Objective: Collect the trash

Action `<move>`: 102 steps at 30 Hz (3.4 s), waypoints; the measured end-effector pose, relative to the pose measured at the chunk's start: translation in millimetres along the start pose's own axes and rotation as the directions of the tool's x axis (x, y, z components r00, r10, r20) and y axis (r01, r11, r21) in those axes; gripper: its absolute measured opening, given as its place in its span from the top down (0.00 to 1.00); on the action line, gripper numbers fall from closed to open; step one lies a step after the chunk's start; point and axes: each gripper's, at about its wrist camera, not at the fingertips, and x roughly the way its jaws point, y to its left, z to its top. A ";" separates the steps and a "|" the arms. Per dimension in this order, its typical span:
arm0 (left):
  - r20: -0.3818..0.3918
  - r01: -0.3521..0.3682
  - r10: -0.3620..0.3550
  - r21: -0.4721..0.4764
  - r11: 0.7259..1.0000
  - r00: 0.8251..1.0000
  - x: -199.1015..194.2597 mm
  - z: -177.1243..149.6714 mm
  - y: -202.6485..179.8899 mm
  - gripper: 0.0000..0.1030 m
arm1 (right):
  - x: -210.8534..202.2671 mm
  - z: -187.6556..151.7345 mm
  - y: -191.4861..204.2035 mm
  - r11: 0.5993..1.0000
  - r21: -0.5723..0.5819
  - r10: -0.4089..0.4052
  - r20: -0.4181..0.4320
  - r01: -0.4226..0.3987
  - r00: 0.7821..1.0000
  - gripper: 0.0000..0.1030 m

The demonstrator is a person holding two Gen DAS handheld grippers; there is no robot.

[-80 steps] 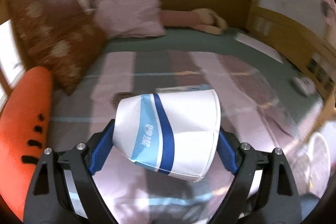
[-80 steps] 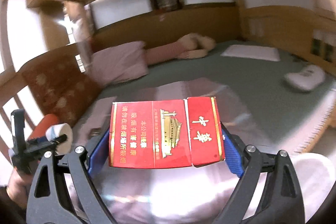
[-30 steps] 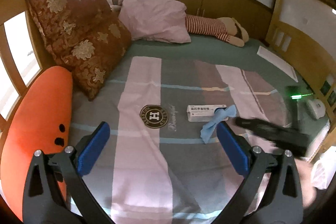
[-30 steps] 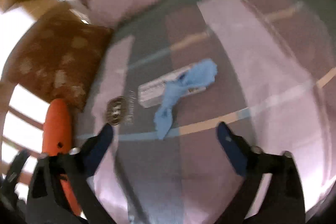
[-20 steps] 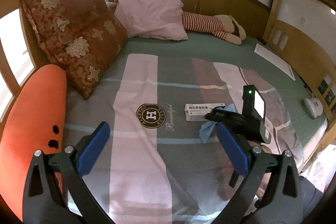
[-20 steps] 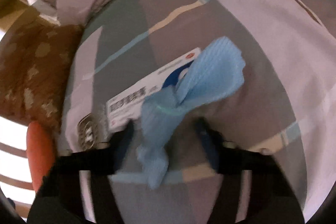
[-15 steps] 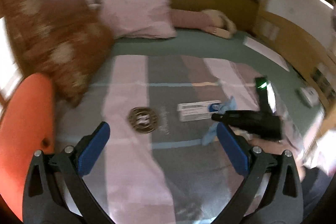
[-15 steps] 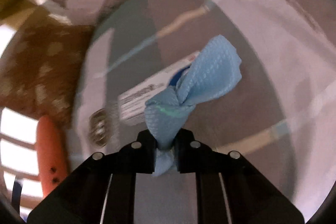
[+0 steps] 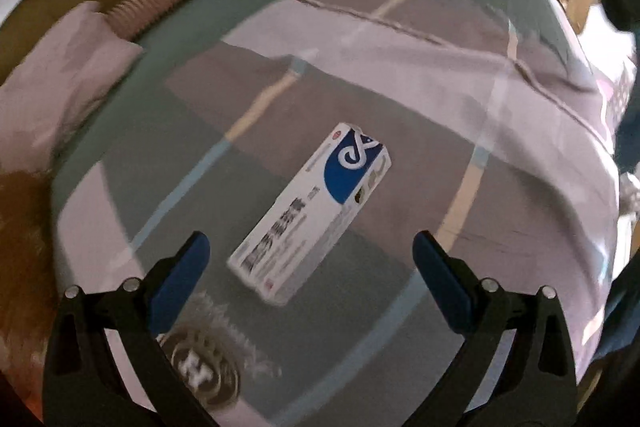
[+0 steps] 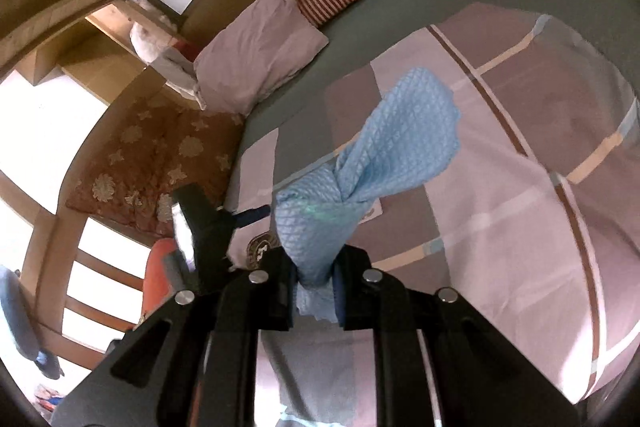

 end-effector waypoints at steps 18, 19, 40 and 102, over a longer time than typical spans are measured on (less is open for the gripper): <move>-0.069 0.008 -0.026 -0.248 0.969 0.997 -13.7 -28.2 -20.4 0.59 | 15.9 -12.6 27.2 0.984 -0.167 -0.077 -0.045 0.068 0.996 0.85; -0.060 -0.004 -0.014 -0.296 0.955 0.998 -26.8 -32.3 -20.3 0.59 | 16.7 -17.8 33.7 0.975 -0.208 -0.096 -0.047 0.084 0.994 0.85; 0.069 -0.157 0.330 -0.775 0.612 0.942 -219.2 -114.1 -50.6 0.58 | -21.4 -111.5 88.4 0.841 -0.507 -0.168 0.087 0.188 0.982 0.86; 0.144 -0.182 0.320 -0.581 0.793 0.936 -229.0 -35.3 -126.0 0.03 | -160.1 -104.8 47.1 0.832 -0.339 -0.305 0.380 0.438 0.873 0.06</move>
